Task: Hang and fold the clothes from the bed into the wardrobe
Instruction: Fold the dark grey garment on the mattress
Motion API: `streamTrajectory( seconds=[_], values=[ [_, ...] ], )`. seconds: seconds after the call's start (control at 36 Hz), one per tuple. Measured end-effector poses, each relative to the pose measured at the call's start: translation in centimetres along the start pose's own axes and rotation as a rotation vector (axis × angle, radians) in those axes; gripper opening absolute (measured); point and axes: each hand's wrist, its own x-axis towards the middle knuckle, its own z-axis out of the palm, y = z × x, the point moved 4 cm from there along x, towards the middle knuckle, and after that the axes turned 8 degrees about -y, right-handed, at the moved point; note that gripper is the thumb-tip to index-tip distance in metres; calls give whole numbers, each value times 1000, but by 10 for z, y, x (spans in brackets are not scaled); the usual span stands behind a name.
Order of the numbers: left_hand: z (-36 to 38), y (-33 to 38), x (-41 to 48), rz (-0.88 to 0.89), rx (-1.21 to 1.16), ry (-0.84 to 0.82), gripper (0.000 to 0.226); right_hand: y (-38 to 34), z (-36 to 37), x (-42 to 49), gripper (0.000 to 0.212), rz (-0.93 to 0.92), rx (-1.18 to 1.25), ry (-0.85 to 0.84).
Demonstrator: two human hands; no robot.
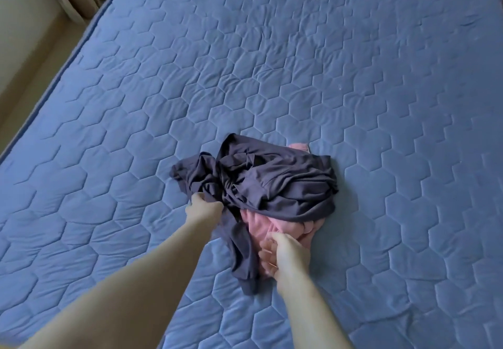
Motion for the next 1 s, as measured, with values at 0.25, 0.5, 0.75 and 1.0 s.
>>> streamTrajectory(
  seconds=[0.25,0.5,0.75,1.0],
  values=[
    [-8,12,53,-132,-438,-118,69,-4,21,22,19,-12,88,-18],
    [-32,26,17,26,-144,-269,40,-7,34,-1,16,-86,-10,-68],
    [-9,-4,23,14,-40,-486,36,16,25,0,13,-80,-51,-54],
    [-20,10,1,257,-352,-353,30,26,8,-14,14,-110,-57,-55]
  ],
)
